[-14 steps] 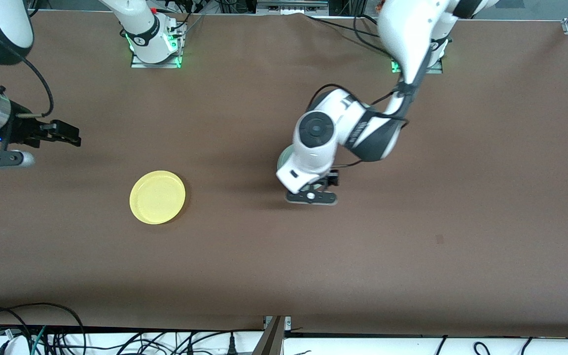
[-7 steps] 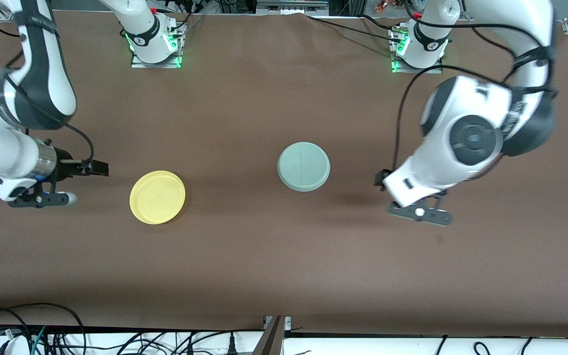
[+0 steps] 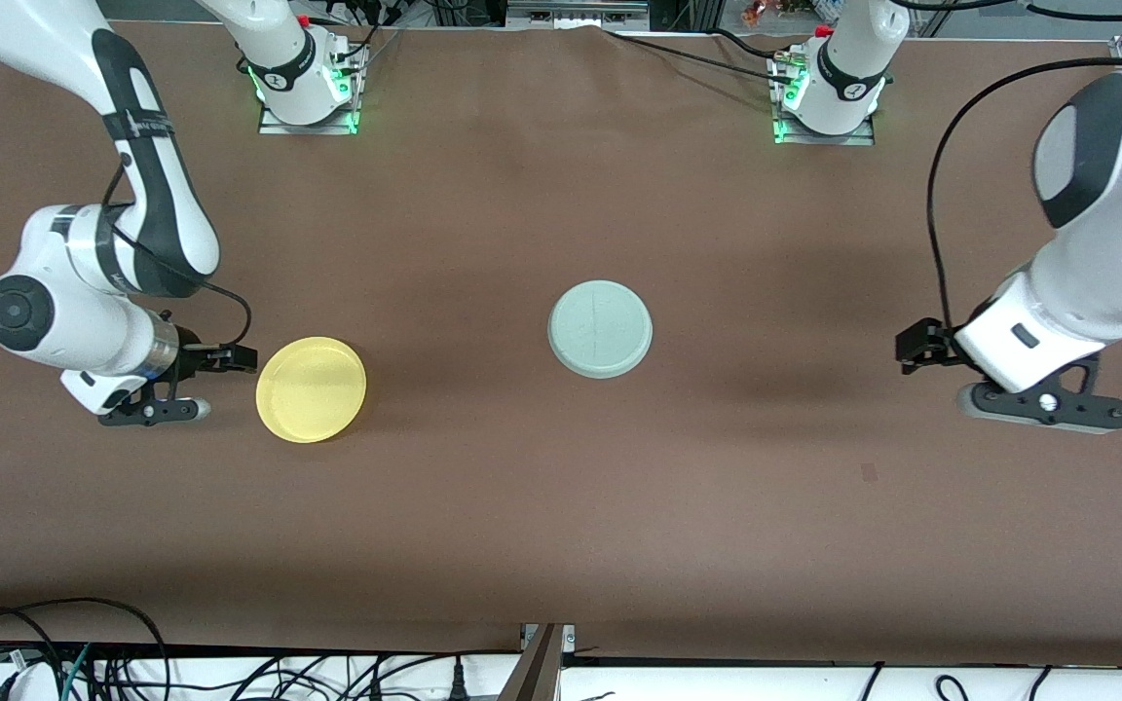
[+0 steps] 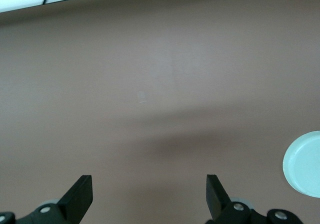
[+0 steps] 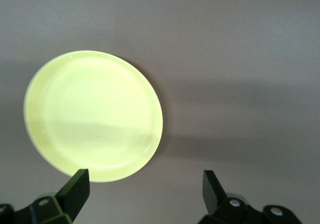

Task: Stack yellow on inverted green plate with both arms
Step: 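Retract the left gripper while the right gripper reaches the yellow plate, then grasp the yellow plate rim with the right gripper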

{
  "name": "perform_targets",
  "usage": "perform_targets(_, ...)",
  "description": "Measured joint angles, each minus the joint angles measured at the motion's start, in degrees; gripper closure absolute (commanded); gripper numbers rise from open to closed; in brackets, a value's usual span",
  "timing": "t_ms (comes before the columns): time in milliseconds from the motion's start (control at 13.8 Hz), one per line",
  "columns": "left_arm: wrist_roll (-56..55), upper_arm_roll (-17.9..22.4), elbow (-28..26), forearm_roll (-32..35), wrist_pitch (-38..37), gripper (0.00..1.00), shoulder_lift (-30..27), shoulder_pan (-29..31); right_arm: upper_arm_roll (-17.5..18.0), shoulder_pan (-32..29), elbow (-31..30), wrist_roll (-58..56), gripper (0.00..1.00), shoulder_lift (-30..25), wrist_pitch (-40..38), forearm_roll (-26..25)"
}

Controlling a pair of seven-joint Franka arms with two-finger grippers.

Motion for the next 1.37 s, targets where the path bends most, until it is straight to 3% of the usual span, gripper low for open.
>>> perform_targets(434, 0.0, 0.5, -2.1, -6.5, -4.0, 0.00, -5.8, 4.9, -0.3, -0.9, -1.3, -1.3, 0.03, 9.3, 12.9, 0.0)
perform_targets(506, 0.1, 0.5, -4.1, -6.3, -2.6, 0.00, -7.5, 5.3, -0.3, -0.9, -1.3, -1.4, 0.07, 10.2, 13.5, 0.0)
perform_targets(723, 0.0, 0.5, -15.9, -4.6, 6.2, 0.00, -14.6, 5.8, -0.3, -0.9, -1.2, -1.5, 0.32, 10.7, 13.7, 0.0)
perform_targets(868, 0.0, -1.4, -21.0, -4.4, 8.1, 0.00, -18.0, 8.2, -0.3, -0.9, -1.1, -1.5, 0.32, 10.6, 13.7, 0.0)
perform_targets(1013, 0.1, -3.2, -22.8, -4.4, 8.3, 0.00, -19.4, 10.6, -0.3, -0.9, -1.1, -1.5, 0.33, 10.6, 13.7, 0.0)
perform_targets(1374, 0.1, -6.0, -23.5, -4.4, 8.4, 0.00, -19.7, 12.7, -0.3, -0.9, -0.7, -1.5, 0.47, 9.9, 11.0, 0.0)
